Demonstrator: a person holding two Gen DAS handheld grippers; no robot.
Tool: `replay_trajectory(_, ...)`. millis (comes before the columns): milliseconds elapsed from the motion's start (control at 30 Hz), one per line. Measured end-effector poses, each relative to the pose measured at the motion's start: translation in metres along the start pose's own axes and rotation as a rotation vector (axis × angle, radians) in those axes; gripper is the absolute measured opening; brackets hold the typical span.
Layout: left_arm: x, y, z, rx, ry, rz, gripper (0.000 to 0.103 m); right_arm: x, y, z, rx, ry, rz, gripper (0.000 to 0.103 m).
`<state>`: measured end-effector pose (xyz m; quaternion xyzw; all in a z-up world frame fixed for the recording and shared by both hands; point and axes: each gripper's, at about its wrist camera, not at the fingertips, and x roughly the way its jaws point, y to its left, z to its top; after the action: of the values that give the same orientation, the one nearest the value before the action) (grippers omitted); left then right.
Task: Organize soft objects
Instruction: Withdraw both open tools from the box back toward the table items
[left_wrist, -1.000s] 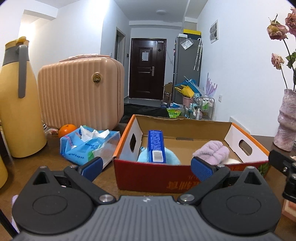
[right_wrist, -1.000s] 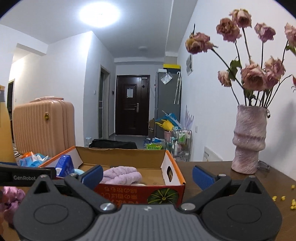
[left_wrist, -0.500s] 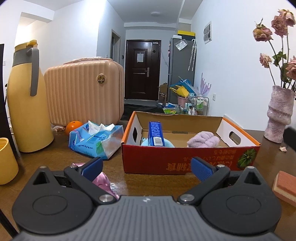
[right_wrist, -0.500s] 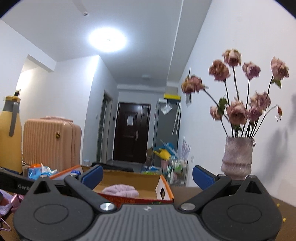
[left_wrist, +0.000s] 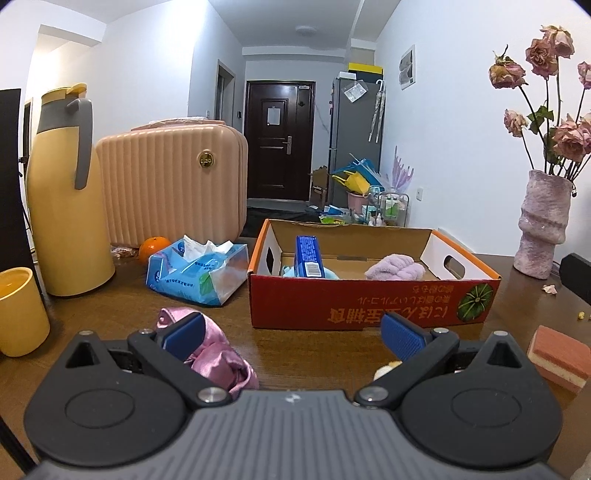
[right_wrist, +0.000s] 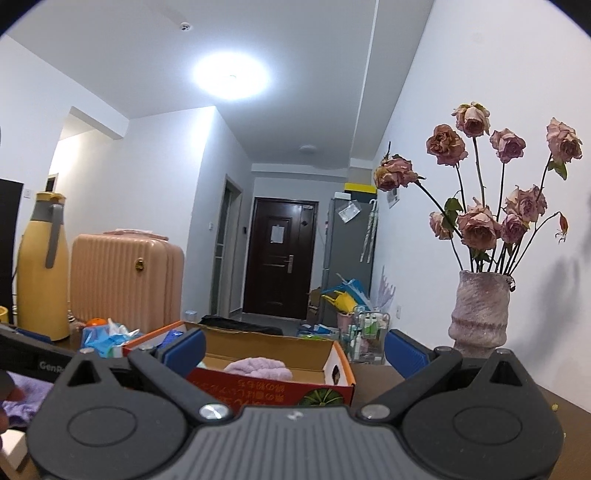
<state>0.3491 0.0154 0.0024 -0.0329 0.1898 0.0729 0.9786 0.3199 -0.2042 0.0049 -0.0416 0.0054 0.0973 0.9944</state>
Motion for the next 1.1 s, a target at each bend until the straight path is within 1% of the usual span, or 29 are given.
replay_trajectory(67, -0.004, 0.001, -0.001, 0.001, 0.000, -0.006, 0.103, -0.006, -0.003, 0.000, 0.014, 0.004, 0.019, 0.103)
replay_trajectory(333, -0.023, 0.004, -0.008, 0.006, 0.002, -0.030, 0.103, -0.025, -0.014, -0.003, 0.050, 0.044, 0.025, 0.103)
replay_trajectory(733, -0.053, 0.005, -0.023, 0.021, 0.020, -0.069, 0.103, -0.048, -0.013, -0.022, 0.037, 0.184, 0.056, 0.103)
replay_trajectory(1100, -0.077, 0.004, -0.043, 0.042, 0.070, -0.110, 0.103, -0.068, -0.017, -0.040, 0.036, 0.296, 0.034, 0.103)
